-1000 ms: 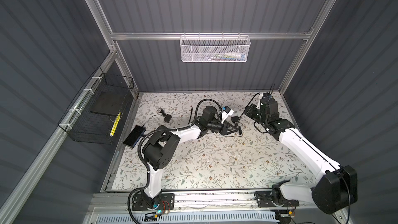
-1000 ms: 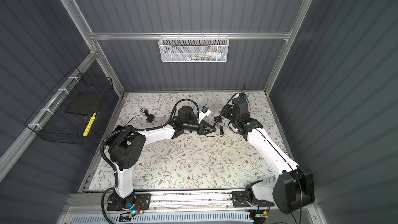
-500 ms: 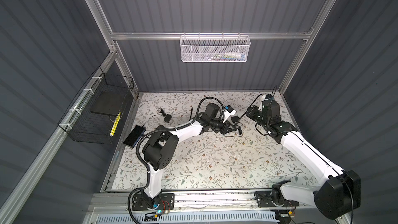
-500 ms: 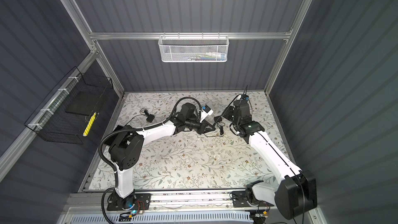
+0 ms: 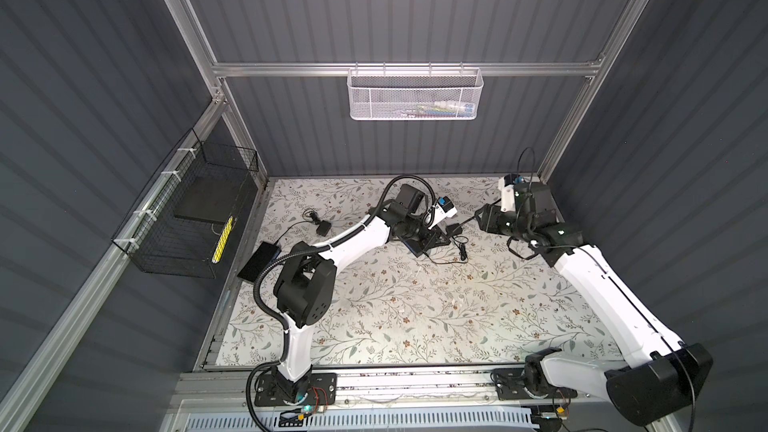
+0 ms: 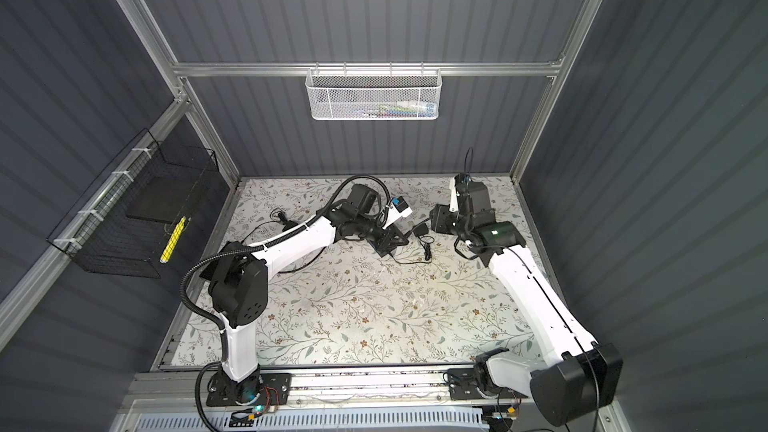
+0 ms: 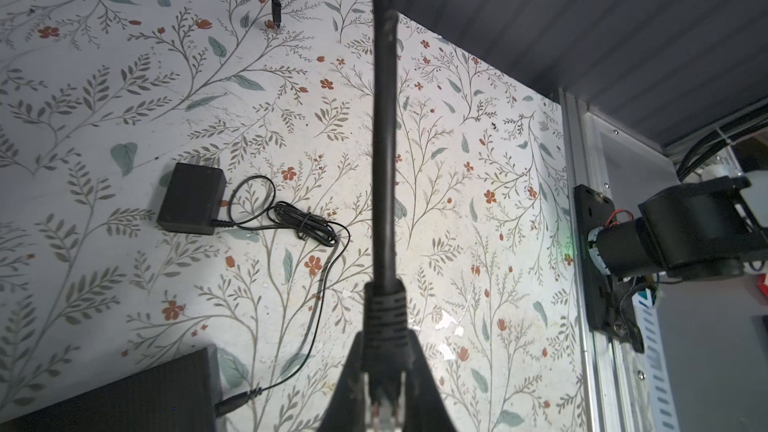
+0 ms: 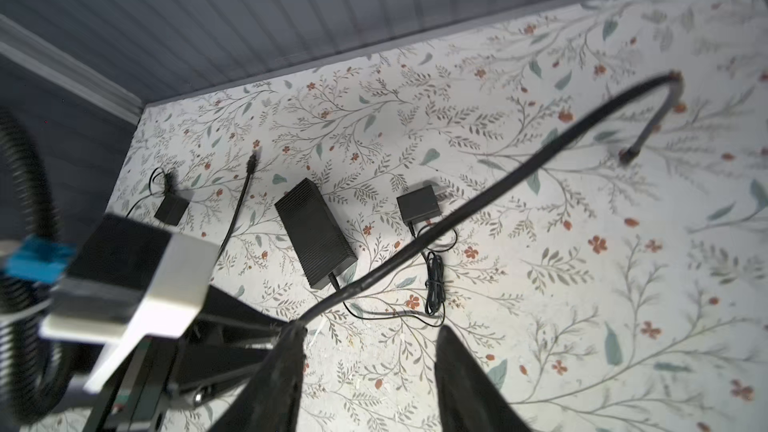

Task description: Insert the plug into the switch port

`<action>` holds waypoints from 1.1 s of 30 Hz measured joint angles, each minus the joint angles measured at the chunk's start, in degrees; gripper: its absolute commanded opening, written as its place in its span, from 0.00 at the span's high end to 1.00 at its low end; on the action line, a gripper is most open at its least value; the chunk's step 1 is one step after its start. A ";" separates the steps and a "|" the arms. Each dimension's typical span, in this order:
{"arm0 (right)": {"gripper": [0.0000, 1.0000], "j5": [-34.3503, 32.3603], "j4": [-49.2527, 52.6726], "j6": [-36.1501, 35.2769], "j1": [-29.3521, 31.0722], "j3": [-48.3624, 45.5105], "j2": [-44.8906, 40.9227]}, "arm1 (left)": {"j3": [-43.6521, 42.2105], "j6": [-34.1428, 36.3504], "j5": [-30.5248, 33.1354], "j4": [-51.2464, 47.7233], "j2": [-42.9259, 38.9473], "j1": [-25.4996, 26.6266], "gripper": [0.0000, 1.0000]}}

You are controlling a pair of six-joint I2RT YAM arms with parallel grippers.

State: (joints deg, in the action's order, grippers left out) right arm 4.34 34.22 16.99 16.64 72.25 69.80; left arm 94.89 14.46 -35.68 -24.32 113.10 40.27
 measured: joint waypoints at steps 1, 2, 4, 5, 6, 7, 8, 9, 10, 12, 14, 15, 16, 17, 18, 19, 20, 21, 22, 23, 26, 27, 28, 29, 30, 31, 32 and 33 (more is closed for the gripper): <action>0.44 1.18 1.20 -2.62 -0.11 1.27 -0.20 | 0.92 1.57 0.17 -1.79 0.00 -0.33 0.86; 0.44 2.82 2.82 -5.97 -0.22 2.60 -0.42 | 1.68 3.10 0.37 -3.50 0.00 -0.66 0.86; 0.44 6.25 5.18 -12.39 -0.26 3.89 -0.76 | 2.62 6.05 1.11 -6.54 -0.02 -1.09 0.84; 0.44 8.41 6.12 -15.93 -0.26 3.89 -0.94 | 2.75 7.58 1.68 -8.04 -0.04 -1.14 0.83; 0.44 10.21 6.82 -19.30 -0.26 3.61 -0.98 | 2.78 9.11 2.36 -9.62 -0.04 -1.36 0.83; 0.44 11.50 7.10 -21.88 -0.26 3.28 -0.96 | 2.78 10.49 3.08 -11.08 -0.04 -1.44 0.83; 0.43 12.94 7.23 -24.65 -0.22 2.80 -0.94 | 2.78 11.96 3.91 -12.66 -0.04 -1.62 0.84; 0.42 14.49 7.15 -27.67 -0.22 2.19 -0.90 | 2.78 13.38 4.74 -14.27 -0.04 -1.73 0.84; 0.42 15.58 6.56 -30.03 -0.22 1.49 -0.94 | 2.78 14.47 5.44 -15.43 -0.11 -1.75 0.84; 0.41 17.62 4.52 -36.28 -0.22 -1.01 -1.20 | 2.75 16.61 6.88 -17.33 -0.52 -1.75 0.84; 0.41 18.40 4.24 -41.33 -0.20 -2.47 -0.83 | 2.67 18.32 7.89 -18.53 -1.53 -1.75 0.84; 0.41 18.45 4.61 -43.63 -0.17 -2.47 -0.11 | 2.51 19.15 8.37 -18.91 -2.34 -1.75 0.84; 0.41 18.49 4.76 -45.40 -0.15 -2.23 0.68 | 2.32 19.74 8.79 -19.26 -3.19 -1.75 0.84; 0.41 18.56 5.31 -47.47 -0.11 -1.62 1.92 | 2.03 20.37 9.16 -19.45 -4.17 -1.75 0.84; 0.41 18.58 5.95 -49.13 -0.07 -0.92 3.17 | 1.70 20.96 9.42 -19.54 -5.22 -1.73 0.84; 0.41 18.58 6.34 -50.36 0.02 -0.42 4.24 | 1.49 21.31 9.64 -19.58 -5.99 -1.73 0.84; 0.41 18.45 6.58 -51.71 0.24 -0.09 5.42 | 1.25 21.84 9.90 -19.65 -6.93 -1.70 0.84; 0.41 18.36 6.73 -52.65 0.48 -0.02 6.16 | 1.09 22.21 10.27 -19.63 -7.67 -1.70 0.84; 0.41 18.34 6.99 -53.33 0.76 -0.02 6.60 | 1.01 22.53 10.54 -19.63 -8.20 -1.70 0.84; 0.41 18.32 7.32 -53.92 1.18 -0.02 6.91 | 0.92 22.88 10.84 -19.61 -8.61 -1.70 0.84; 0.41 18.43 7.28 -54.90 2.56 -0.02 6.95 | 0.37 23.61 11.34 -19.58 -9.25 -1.70 0.84; 0.41 18.40 7.19 -55.06 3.19 -0.02 6.95 | 0.22 23.85 11.43 -19.58 -9.27 -1.70 0.84; 0.41 18.40 7.10 -55.15 3.72 -0.02 6.97 | 0.11 24.02 11.52 -19.58 -9.27 -1.68 0.84; 0.41 18.43 6.97 -55.19 4.24 -0.02 6.97 | 0.00 24.20 11.58 -19.61 -9.27 -1.62 0.84; 0.41 18.49 6.75 -55.19 4.68 -0.02 6.97 | -0.09 24.37 11.65 -19.61 -9.27 -1.55 0.84; 0.41 18.62 6.43 -55.19 5.09 -0.09 6.97 | -0.13 24.44 11.69 -19.58 -9.27 -1.40 0.84; 0.41 18.67 5.90 -55.17 5.51 -0.24 6.97 | -0.15 24.59 11.69 -19.58 -9.27 -1.25 0.84; 0.42 18.67 5.62 -55.19 5.79 -0.39 6.97 | -0.24 24.65 11.69 -19.58 -9.27 -1.03 0.84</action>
State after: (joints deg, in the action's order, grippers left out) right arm 23.00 39.83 -38.20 22.44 71.85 76.77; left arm 94.65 39.11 -23.99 -43.90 103.83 39.24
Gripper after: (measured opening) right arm 0.587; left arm 0.163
